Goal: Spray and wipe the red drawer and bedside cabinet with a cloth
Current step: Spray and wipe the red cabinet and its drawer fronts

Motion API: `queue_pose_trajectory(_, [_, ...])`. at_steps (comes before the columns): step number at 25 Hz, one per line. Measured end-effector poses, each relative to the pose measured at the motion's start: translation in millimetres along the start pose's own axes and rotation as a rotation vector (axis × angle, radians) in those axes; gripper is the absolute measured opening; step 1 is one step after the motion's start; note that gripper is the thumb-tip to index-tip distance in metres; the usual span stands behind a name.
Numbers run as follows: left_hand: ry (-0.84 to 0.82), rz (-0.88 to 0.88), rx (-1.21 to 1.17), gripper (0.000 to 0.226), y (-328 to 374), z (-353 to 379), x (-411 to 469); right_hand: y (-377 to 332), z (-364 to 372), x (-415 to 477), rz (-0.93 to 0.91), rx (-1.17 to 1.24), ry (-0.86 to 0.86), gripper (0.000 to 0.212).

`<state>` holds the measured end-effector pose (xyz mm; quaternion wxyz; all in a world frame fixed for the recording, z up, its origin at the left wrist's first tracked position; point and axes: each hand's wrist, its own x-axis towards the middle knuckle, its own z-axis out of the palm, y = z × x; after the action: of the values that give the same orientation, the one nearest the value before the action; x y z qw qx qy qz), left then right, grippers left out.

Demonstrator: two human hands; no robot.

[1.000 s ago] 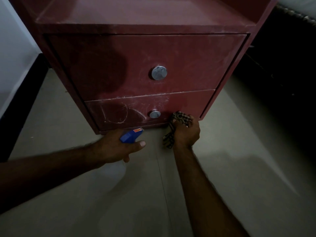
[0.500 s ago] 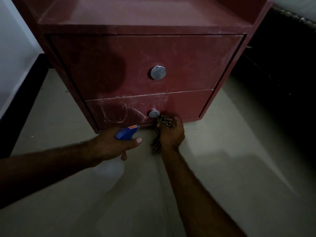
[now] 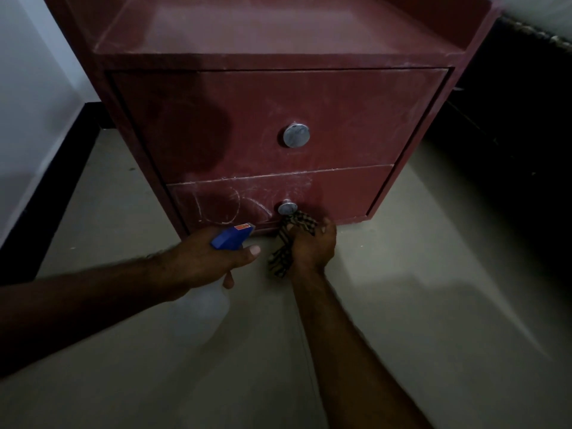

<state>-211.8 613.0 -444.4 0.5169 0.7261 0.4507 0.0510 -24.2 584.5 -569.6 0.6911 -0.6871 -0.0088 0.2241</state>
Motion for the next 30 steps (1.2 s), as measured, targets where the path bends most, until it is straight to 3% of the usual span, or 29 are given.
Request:
queue_pose_trajectory(5, [-0.009, -0.015, 0.03, 0.059, -1.1, -4.7, -3.5, -22.3, -8.3, 8.9, -0.072, 0.061, -0.018, 0.077])
queue_pose_trajectory(9, [-0.01, -0.042, 0.037, 0.052, 3.9, -7.4, -4.8, -29.2, -15.0, 12.0, -0.225, -0.091, -0.068, 0.084])
queue_pose_trajectory(13, [-0.015, -0.048, 0.032, 0.055, 9.9, -5.9, -6.3, -36.2, -21.5, 11.8, -0.31, -0.165, -0.007, 0.08])
queue_pose_trajectory(19, [-0.019, -0.034, 0.026, 0.06, 13.2, -3.6, -7.1, -50.7, -12.5, 3.9, -0.562, -0.218, -0.115, 0.071])
queue_pose_trajectory(26, [-0.003, -0.011, -0.002, 0.048, 15.8, -5.5, -6.6, -53.9, -16.3, -0.9, -0.559, -0.242, -0.02, 0.06])
queue_pose_trajectory(30, [-0.012, -0.007, 0.006, 0.057, 14.4, -5.9, -7.3, -61.6, -10.6, -6.3, -0.703, -0.264, -0.11, 0.062])
